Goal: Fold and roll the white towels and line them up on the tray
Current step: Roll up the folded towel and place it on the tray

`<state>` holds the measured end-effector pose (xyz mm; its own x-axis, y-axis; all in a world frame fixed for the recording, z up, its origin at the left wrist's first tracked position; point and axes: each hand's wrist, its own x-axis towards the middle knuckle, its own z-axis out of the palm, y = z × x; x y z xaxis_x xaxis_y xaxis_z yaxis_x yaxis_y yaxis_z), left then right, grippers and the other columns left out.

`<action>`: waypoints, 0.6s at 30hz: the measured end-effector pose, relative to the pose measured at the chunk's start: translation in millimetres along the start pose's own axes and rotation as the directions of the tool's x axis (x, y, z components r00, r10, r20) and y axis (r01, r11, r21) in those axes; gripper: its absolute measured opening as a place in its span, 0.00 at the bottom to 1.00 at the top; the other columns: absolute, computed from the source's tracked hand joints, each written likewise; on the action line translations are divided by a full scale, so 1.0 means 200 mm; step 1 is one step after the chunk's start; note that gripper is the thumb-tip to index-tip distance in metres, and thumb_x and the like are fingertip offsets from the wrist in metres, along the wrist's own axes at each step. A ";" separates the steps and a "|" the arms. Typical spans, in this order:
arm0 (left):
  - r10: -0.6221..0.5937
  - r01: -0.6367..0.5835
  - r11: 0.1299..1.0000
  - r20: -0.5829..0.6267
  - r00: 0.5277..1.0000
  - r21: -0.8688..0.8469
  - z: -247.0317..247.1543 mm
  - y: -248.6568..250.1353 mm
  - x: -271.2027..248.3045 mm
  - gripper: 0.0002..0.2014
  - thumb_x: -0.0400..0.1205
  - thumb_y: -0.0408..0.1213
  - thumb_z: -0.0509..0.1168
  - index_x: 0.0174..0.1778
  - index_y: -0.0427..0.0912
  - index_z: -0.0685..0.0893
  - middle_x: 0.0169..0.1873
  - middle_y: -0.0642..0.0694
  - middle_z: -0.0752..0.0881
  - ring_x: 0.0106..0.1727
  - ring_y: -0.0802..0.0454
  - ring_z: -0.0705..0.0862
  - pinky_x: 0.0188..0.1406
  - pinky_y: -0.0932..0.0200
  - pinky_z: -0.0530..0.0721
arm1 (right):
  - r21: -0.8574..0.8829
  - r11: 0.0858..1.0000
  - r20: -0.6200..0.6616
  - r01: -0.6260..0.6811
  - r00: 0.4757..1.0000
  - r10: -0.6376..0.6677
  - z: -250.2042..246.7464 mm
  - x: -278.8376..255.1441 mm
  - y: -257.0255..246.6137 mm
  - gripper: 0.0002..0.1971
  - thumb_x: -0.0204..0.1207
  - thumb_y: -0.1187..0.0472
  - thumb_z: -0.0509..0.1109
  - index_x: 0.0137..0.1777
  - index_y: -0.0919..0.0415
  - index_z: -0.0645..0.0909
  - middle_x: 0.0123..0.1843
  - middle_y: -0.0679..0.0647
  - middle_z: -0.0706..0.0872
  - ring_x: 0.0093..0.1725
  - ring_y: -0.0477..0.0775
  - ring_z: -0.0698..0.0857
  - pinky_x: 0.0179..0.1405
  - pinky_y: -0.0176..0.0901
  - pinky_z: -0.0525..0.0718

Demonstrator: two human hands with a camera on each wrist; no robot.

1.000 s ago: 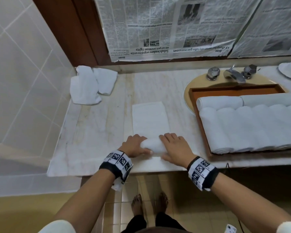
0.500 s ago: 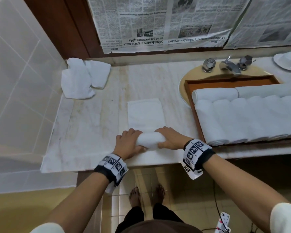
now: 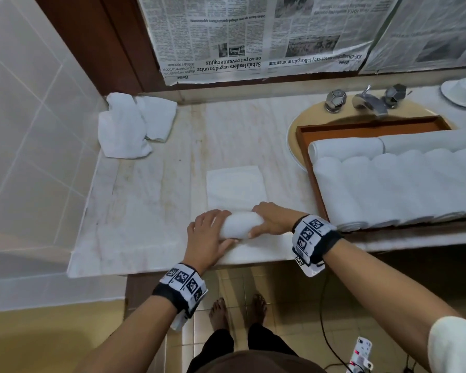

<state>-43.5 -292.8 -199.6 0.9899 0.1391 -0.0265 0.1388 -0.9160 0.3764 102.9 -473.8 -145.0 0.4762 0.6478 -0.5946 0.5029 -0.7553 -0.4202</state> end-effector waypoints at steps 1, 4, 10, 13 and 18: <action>-0.006 0.005 1.000 0.049 0.999 0.010 -0.01 -0.01 0.02 0.38 0.73 0.71 0.58 0.77 0.56 0.72 0.73 0.50 0.75 0.71 0.43 0.73 0.65 0.41 0.71 | -0.062 0.998 -0.064 -0.008 0.998 0.004 0.03 -0.02 -0.01 0.36 0.75 0.40 0.74 0.76 0.61 0.69 0.70 0.59 0.73 0.68 0.61 0.73 0.64 0.51 0.75; -0.049 0.042 0.999 0.271 0.961 0.031 -0.11 -0.02 0.13 0.41 0.72 0.74 0.59 0.78 0.56 0.69 0.72 0.50 0.72 0.70 0.44 0.72 0.64 0.42 0.72 | -0.316 0.949 -0.367 -0.017 0.924 -0.105 0.20 -0.07 -0.01 0.37 0.72 0.46 0.76 0.77 0.60 0.68 0.70 0.58 0.73 0.67 0.62 0.75 0.58 0.55 0.78; -0.012 -0.005 0.998 0.253 0.967 0.067 -0.15 0.01 0.14 0.40 0.75 0.70 0.66 0.81 0.57 0.65 0.76 0.50 0.69 0.74 0.42 0.67 0.70 0.40 0.69 | -0.110 0.993 -0.330 0.035 0.941 -0.070 0.17 -0.01 0.00 0.30 0.76 0.49 0.74 0.75 0.57 0.71 0.70 0.55 0.75 0.68 0.59 0.73 0.62 0.53 0.77; 0.022 -0.020 1.000 0.102 0.995 -0.021 -0.07 0.01 0.05 0.41 0.74 0.75 0.58 0.80 0.58 0.68 0.75 0.52 0.71 0.73 0.45 0.69 0.68 0.42 0.72 | -0.019 0.999 -0.117 0.026 0.993 -0.028 0.03 0.02 0.00 0.29 0.74 0.48 0.77 0.72 0.57 0.74 0.67 0.56 0.77 0.65 0.59 0.76 0.61 0.51 0.75; -0.019 0.074 0.987 0.362 0.932 -0.140 -0.14 -0.03 0.20 0.37 0.68 0.79 0.64 0.68 0.62 0.78 0.61 0.54 0.79 0.61 0.50 0.77 0.61 0.43 0.78 | -0.014 1.000 -0.179 0.019 0.984 -0.022 0.07 -0.04 0.00 0.33 0.73 0.47 0.76 0.75 0.58 0.71 0.69 0.57 0.75 0.66 0.60 0.75 0.62 0.53 0.76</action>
<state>-5.8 -270.7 -177.8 0.9303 0.0109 -0.3668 0.2066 -0.8415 0.4991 89.3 -480.3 -149.0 0.5868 0.6712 -0.4529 0.5220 -0.7412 -0.4221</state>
